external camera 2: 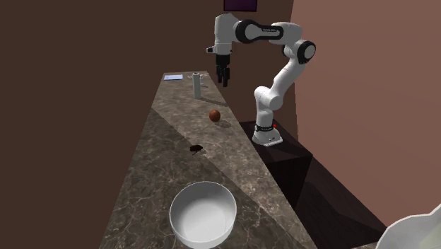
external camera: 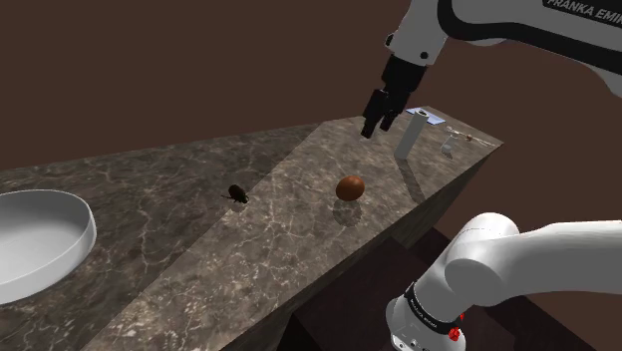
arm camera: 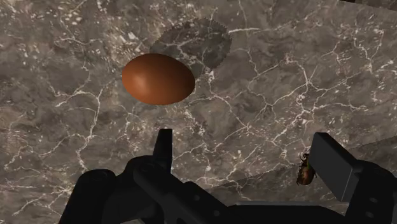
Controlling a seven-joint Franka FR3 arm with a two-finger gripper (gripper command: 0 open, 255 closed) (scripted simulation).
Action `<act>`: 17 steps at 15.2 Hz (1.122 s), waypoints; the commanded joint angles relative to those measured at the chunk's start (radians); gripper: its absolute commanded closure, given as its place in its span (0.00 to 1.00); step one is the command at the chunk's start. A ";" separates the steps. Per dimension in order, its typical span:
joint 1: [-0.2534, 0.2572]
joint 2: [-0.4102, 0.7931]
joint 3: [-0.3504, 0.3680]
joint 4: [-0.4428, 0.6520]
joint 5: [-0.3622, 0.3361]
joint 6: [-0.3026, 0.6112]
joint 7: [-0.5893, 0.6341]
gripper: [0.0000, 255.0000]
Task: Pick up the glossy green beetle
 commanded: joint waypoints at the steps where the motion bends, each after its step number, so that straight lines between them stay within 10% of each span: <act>1: 0.000 0.000 0.000 0.000 0.000 0.000 0.000 0.00; 17: 0.035 0.490 0.258 0.125 -0.029 0.314 0.268 0.00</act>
